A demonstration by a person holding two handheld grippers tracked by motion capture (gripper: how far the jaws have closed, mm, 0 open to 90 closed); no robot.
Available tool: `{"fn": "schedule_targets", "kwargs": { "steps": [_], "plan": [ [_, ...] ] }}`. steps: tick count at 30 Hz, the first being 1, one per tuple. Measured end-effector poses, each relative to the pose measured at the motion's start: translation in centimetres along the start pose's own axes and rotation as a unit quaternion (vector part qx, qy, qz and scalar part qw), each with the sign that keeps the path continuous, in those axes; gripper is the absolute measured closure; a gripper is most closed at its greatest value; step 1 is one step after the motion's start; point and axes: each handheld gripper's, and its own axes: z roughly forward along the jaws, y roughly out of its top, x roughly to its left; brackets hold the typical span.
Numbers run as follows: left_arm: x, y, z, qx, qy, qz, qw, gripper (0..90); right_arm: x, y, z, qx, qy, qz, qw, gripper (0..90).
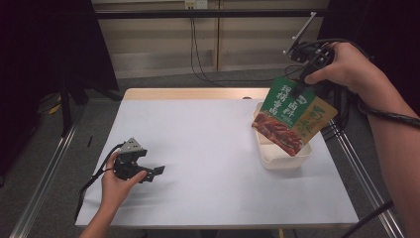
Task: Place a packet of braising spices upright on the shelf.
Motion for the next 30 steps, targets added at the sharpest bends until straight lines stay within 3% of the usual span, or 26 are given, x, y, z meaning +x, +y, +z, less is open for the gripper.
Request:
{"fn": "schedule_targets", "kwargs": {
  "steps": [12, 24, 29, 30],
  "plan": [
    [0.1, 0.0, 0.1, 0.004, 0.002, -0.001, 1.0, 3.4, -0.5, -1.1, 0.8, 0.019, 0.006, 0.012, 0.9997, 90.0],
    [0.0, 0.0, 0.0, -0.002, 0.001, -0.002, 1.0, 3.6, -1.9, -1.7, 3.7, 0.048, 0.005, 0.024, 0.9985, 90.0],
    [0.1, 0.1, 0.0, 0.002, 0.002, -0.002, 1.0, 3.7, -2.1, -1.5, 4.9, 0.044, 0.002, 0.035, 0.9984, 90.0],
    [0.1, 0.0, 0.0, 0.003, 0.003, -0.002, 1.0, 3.6, -2.3, -1.4, 4.6, 0.018, -0.004, 0.044, 0.9989, 85.7]
  ]
}}
